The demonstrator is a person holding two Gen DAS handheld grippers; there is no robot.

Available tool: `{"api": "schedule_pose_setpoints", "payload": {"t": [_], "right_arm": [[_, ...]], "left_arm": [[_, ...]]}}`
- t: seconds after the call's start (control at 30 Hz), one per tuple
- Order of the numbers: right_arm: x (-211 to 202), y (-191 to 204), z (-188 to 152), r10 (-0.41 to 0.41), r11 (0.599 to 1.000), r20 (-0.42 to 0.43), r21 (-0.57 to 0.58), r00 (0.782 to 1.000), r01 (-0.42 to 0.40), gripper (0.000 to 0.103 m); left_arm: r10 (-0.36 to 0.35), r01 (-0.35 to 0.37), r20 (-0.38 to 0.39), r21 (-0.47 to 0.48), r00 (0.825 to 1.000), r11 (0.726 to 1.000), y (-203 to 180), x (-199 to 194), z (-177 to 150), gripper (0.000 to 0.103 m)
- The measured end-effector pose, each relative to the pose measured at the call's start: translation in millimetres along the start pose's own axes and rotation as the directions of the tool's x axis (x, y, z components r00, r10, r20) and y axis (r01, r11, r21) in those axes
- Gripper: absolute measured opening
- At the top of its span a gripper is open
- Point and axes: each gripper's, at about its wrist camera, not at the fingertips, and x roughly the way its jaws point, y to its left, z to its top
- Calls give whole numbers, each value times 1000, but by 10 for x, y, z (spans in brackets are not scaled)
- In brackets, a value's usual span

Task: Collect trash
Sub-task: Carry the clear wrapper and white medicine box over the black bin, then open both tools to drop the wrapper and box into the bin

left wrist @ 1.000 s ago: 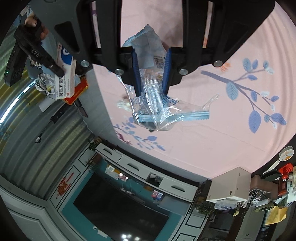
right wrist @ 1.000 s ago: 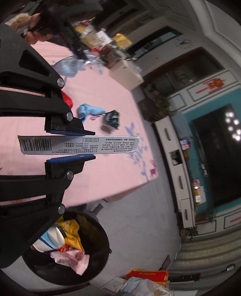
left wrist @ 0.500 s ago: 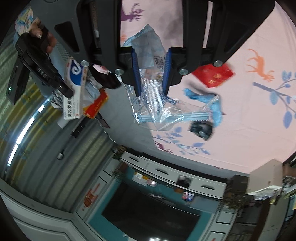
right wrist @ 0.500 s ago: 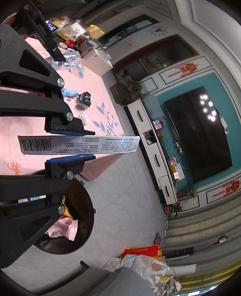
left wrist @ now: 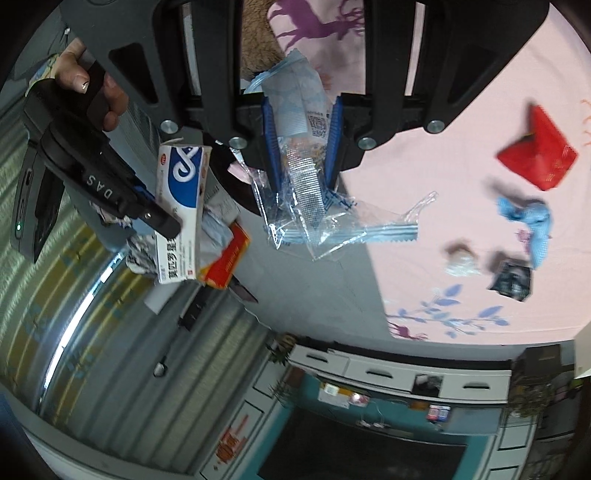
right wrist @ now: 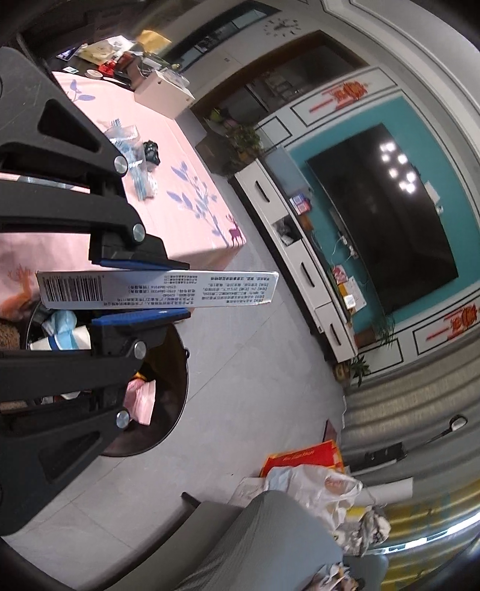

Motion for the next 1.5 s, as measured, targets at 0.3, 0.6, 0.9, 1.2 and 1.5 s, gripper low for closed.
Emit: {"api": "schedule_pose_setpoints", "payload": {"t": [0.3, 0.6, 0.9, 1.2, 1.5], "right_arm": [[151, -278, -37, -48, 997, -51, 52, 998, 51, 20], [357, -496, -42, -66, 992, -120, 101, 991, 79, 20], [561, -620, -86, -91, 986, -193, 124, 977, 116, 20], [673, -725, -124, -134, 975, -241, 142, 961, 171, 21], [615, -742, -106, -81, 972, -226, 196, 971, 127, 48]], "left_arm": [[-13, 16, -69, 56, 998, 998, -281, 395, -48, 24], [-8, 17, -129, 74, 992, 997, -438, 803, -60, 25], [13, 0, -182, 68, 983, 998, -412, 1170, -67, 25], [37, -22, -233, 64, 972, 998, -414, 1473, -110, 25], [28, -21, -218, 35, 976, 999, -359, 1422, -105, 64]]}}
